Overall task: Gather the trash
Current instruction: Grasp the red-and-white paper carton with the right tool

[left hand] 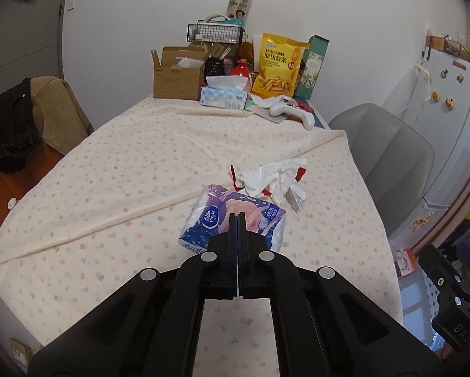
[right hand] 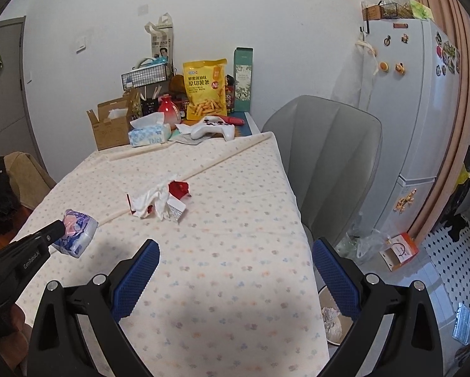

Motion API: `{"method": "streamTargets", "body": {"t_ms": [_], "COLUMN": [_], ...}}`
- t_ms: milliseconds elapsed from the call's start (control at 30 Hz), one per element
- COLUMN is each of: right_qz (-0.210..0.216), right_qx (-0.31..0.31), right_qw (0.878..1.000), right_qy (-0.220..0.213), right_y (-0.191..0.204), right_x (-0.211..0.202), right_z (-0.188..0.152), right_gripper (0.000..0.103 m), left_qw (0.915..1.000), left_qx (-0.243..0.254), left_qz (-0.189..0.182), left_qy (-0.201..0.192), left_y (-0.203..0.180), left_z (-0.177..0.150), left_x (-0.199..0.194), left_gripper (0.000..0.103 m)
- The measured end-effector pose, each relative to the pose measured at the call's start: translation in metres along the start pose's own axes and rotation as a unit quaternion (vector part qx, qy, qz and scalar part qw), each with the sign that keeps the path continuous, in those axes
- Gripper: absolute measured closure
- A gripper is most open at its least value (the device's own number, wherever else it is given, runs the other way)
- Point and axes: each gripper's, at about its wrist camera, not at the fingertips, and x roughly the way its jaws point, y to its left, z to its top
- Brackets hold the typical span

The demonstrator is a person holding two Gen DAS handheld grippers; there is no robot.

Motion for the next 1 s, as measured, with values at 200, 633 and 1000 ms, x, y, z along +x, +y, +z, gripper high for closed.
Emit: {"method": "streamTargets", "body": {"t_ms": [200, 633, 1000], "right_qz": [0.018, 0.078, 0.111], "right_qx": [-0.006, -0.017, -0.033], "right_qw": [1.0, 0.993, 0.983], "right_qy": [0.002, 0.083, 0.145], "right_y": [0.008, 0.032, 0.06], "right_x": [0.009, 0.094, 0.173], "right_z": [0.012, 0.017, 0.018], "right_gripper": [0.008, 0.036, 0.055], "left_qw": [1.0, 0.9994, 0.9977], "left_qx": [0.003, -0.008, -0.02], "left_qz": [-0.001, 0.01, 0.022], "left_qy": [-0.004, 0.033, 0.061], "left_y": [-0.002, 0.008, 0.019], "left_z": [0.012, 0.022, 0.032], "left_x": [0.009, 0.079, 0.136], "left_gripper": [0.102, 0.102, 0.102]}}
